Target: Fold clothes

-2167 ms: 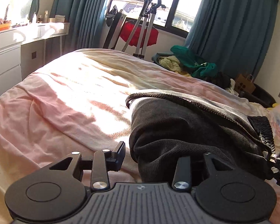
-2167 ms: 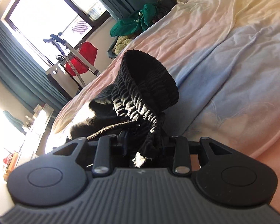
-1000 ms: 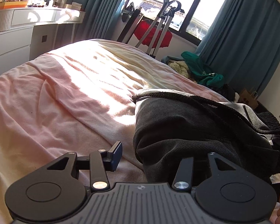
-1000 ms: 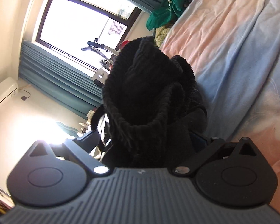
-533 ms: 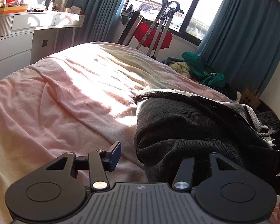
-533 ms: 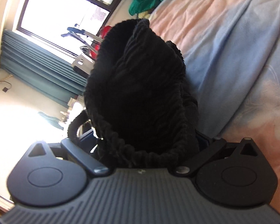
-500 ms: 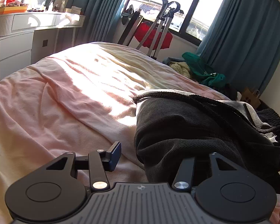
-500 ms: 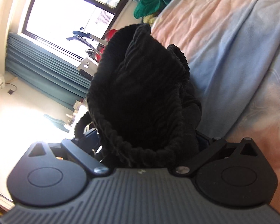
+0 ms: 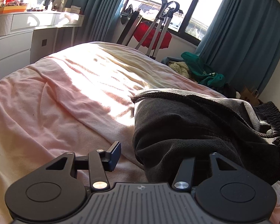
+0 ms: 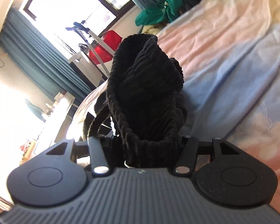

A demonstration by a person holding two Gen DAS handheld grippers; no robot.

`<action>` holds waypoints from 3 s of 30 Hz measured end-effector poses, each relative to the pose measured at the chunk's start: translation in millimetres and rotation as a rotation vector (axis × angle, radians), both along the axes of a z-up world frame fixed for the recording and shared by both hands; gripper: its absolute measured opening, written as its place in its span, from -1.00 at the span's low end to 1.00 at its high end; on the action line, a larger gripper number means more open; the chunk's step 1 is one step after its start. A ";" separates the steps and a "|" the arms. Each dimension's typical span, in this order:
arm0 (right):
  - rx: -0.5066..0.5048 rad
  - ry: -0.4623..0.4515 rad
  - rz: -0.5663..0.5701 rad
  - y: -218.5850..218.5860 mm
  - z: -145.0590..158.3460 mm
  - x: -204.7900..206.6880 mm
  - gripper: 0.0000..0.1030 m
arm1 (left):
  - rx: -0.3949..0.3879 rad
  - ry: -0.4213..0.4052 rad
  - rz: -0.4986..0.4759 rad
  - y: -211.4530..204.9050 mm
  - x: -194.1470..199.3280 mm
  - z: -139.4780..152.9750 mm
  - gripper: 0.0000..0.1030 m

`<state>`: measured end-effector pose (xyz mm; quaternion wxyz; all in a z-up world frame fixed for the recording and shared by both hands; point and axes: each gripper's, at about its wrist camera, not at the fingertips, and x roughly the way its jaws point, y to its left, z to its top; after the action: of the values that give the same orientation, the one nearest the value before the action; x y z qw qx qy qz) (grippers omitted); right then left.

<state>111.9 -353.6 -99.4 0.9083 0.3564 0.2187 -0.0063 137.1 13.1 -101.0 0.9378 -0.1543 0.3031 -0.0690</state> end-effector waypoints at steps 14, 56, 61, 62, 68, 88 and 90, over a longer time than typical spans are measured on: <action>-0.372 -0.160 0.019 63.7 42.1 -6.2 0.04 | -0.055 0.080 0.013 12.9 -2.3 2.7 -0.01; 0.183 -0.026 -0.083 -13.3 2.9 11.4 -0.16 | -0.473 0.197 -0.130 9.8 81.7 -9.3 -0.11; 0.176 -0.107 -0.051 -26.8 31.8 3.9 -0.21 | -0.423 0.166 -0.124 -14.1 71.9 35.0 -0.17; 0.179 -0.125 -0.051 -31.6 37.3 2.2 -0.22 | -0.424 0.161 -0.131 -20.6 70.9 45.2 -0.18; 0.211 -0.249 -0.088 -81.1 72.2 -3.7 -0.22 | -0.391 0.087 -0.175 -75.2 76.9 107.7 -0.18; 0.244 -0.456 -0.423 -275.8 -6.1 28.8 -0.23 | -0.268 -0.034 -0.389 -373.6 248.6 61.3 -0.15; 0.238 -0.437 -0.453 -278.3 -24.4 31.7 -0.23 | -0.230 0.002 -0.403 -386.2 260.5 33.7 -0.15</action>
<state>143.6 -631.9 -123.9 0.8613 0.4924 -0.0668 -0.1058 397.6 -373.0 -67.3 0.8810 -0.1967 0.3189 -0.2888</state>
